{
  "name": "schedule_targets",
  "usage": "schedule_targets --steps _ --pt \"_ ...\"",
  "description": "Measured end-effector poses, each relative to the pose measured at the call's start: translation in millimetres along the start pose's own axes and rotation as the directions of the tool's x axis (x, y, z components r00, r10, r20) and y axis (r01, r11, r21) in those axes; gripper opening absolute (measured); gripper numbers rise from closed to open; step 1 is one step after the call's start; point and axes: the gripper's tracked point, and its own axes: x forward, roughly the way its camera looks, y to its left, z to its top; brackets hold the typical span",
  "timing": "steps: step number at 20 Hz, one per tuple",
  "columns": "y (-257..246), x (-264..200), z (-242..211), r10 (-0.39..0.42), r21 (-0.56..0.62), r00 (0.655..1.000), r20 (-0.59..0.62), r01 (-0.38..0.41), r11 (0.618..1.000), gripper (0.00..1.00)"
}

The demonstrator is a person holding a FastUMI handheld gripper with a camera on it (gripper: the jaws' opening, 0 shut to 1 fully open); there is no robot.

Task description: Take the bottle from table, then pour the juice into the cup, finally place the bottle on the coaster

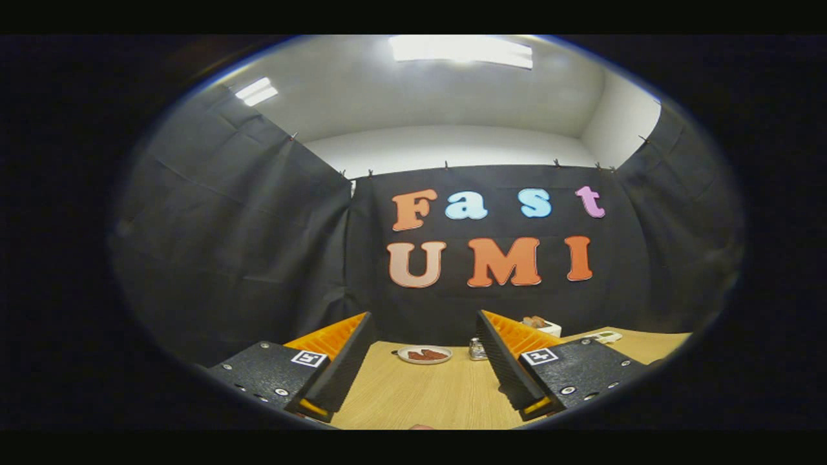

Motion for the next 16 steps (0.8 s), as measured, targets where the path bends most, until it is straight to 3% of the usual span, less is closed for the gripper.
schedule_targets --steps 16 --pt "-16 15 -31 0.005 -0.005 0.999 -0.049 -0.005 1.0 0.93"
